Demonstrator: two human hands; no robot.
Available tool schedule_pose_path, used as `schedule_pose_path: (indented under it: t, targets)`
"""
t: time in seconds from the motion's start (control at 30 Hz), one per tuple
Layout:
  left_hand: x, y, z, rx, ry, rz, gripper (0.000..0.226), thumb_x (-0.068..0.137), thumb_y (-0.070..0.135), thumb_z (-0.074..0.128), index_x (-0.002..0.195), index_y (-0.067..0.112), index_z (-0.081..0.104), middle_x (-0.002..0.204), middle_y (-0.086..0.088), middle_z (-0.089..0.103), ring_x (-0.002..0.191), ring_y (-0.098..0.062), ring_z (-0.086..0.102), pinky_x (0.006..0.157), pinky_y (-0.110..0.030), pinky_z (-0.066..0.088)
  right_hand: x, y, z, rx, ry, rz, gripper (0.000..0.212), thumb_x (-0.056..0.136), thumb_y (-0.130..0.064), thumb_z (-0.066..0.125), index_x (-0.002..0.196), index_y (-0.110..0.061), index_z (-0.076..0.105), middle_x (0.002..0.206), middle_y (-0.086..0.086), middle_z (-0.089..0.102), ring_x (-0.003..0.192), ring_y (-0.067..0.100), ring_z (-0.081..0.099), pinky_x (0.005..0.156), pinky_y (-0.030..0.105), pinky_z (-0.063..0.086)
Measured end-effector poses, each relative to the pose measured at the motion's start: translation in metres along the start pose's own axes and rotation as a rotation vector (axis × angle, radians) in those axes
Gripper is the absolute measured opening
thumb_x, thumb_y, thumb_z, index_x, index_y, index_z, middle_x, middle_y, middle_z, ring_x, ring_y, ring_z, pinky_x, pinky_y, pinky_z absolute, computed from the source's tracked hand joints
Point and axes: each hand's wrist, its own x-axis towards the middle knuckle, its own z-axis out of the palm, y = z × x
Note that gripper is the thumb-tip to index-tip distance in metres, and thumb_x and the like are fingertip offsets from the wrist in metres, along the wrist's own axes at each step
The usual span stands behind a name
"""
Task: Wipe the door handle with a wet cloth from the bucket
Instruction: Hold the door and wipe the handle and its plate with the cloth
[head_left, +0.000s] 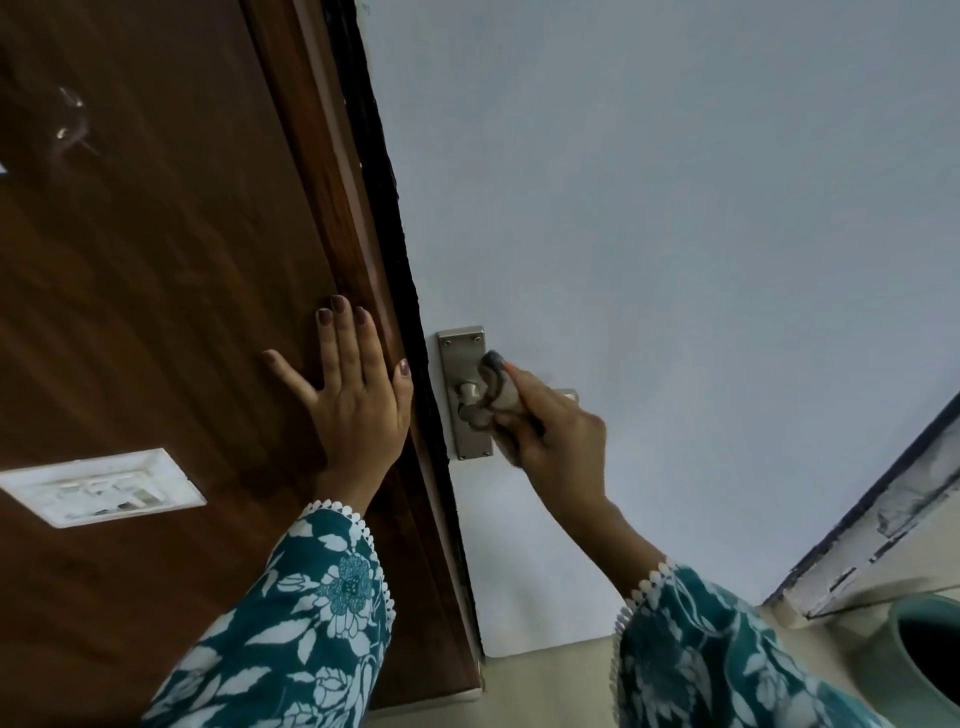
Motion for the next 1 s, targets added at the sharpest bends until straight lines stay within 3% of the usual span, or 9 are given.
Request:
schedule_pose_path:
  t: [0.1, 0.2, 0.33, 0.4, 0.5, 0.7, 0.83, 0.9, 1.0]
  targets:
    - [0.0, -0.001, -0.001, -0.007, -0.008, -0.009, 0.066, 0.101, 0.032, 0.035, 0.151, 0.008, -0.001, 0.16, -0.01, 0.001, 0.148, -0.021, -0.003, 0.103, -0.072, 0.005, 0.011, 0.013, 0.035, -0.286, -0.052, -0.338, 0.037, 0.079, -0.004, 0.06, 0.114, -0.008, 0.069, 0.111, 0.006, 0.072, 0.102, 0.016, 0.067, 0.087, 0.024, 0.047]
    - [-0.001, 0.0, -0.001, -0.023, -0.014, -0.011, 0.066, 0.101, 0.031, 0.036, 0.151, 0.007, 0.001, 0.154, -0.016, 0.017, 0.148, -0.021, -0.003, 0.102, -0.073, 0.005, 0.006, 0.018, 0.056, -0.478, -0.111, -0.423, 0.032, 0.087, -0.005, 0.047, 0.11, -0.004, 0.069, 0.113, 0.014, 0.07, 0.104, 0.028, 0.066, 0.088, 0.037, 0.05]
    - [-0.001, 0.001, -0.001, -0.037, -0.007, -0.01, 0.067, 0.101, 0.031, 0.037, 0.151, 0.009, -0.001, 0.153, -0.016, 0.017, 0.148, -0.02, -0.004, 0.102, -0.072, 0.005, 0.013, 0.009, 0.052, -0.575, -0.174, -0.304, 0.029, 0.084, -0.009, 0.045, 0.103, -0.007, 0.067, 0.103, 0.012, 0.068, 0.091, 0.027, 0.066, 0.084, 0.037, 0.05]
    - [-0.001, 0.001, -0.001, -0.032, 0.0, -0.006, 0.068, 0.101, 0.031, 0.038, 0.151, 0.01, -0.003, 0.154, -0.013, 0.015, 0.148, -0.02, -0.004, 0.102, -0.072, 0.004, 0.02, 0.002, 0.049, -0.631, -0.25, -0.227, 0.023, 0.073, -0.007, 0.055, 0.094, -0.007, 0.064, 0.089, 0.011, 0.066, 0.078, 0.028, 0.065, 0.081, 0.039, 0.049]
    - [-0.001, 0.001, 0.0, -0.026, 0.003, -0.005, 0.07, 0.101, 0.031, 0.038, 0.151, 0.011, -0.005, 0.157, -0.011, 0.007, 0.148, -0.02, -0.005, 0.104, -0.07, 0.001, 0.023, -0.002, 0.044, -0.667, -0.343, -0.14, 0.031, 0.054, -0.005, 0.072, 0.083, -0.007, 0.061, 0.075, 0.01, 0.065, 0.067, 0.028, 0.064, 0.077, 0.039, 0.051]
    - [-0.001, 0.002, 0.0, -0.005, 0.003, -0.012, 0.068, 0.101, 0.03, 0.037, 0.151, 0.009, -0.004, 0.157, -0.013, 0.008, 0.148, -0.021, -0.004, 0.105, -0.07, 0.0, 0.027, 0.017, 0.039, -0.743, -0.385, -0.213, 0.028, 0.052, -0.009, 0.079, 0.074, -0.006, 0.061, 0.064, 0.008, 0.067, 0.062, 0.027, 0.065, 0.07, 0.034, 0.053]
    - [0.0, 0.002, -0.001, -0.007, 0.004, 0.007, 0.068, 0.101, 0.03, 0.037, 0.151, 0.009, -0.004, 0.16, -0.002, -0.014, 0.148, -0.021, -0.004, 0.105, -0.07, -0.001, 0.033, 0.017, 0.039, -0.782, -0.443, -0.251, 0.034, 0.04, -0.011, 0.082, 0.063, -0.009, 0.057, 0.053, 0.005, 0.059, 0.051, 0.025, 0.058, 0.061, 0.031, 0.049]
    - [0.001, 0.002, -0.002, -0.005, 0.001, 0.003, 0.068, 0.101, 0.03, 0.037, 0.151, 0.009, -0.003, 0.16, -0.004, -0.012, 0.148, -0.021, -0.004, 0.104, -0.072, 0.002, 0.038, 0.017, 0.037, -0.763, -0.482, -0.266, 0.034, 0.038, -0.011, 0.08, 0.063, -0.01, 0.056, 0.054, 0.005, 0.059, 0.052, 0.025, 0.058, 0.06, 0.031, 0.047]
    - [0.001, 0.003, -0.003, -0.011, -0.014, -0.012, 0.067, 0.101, 0.031, 0.036, 0.151, 0.009, -0.003, 0.159, -0.01, 0.003, 0.148, -0.021, -0.005, 0.102, -0.074, 0.005, 0.045, 0.022, 0.032, -0.729, -0.568, -0.297, 0.03, 0.064, -0.02, 0.071, 0.088, -0.009, 0.057, 0.083, 0.009, 0.066, 0.079, 0.029, 0.062, 0.078, 0.036, 0.042]
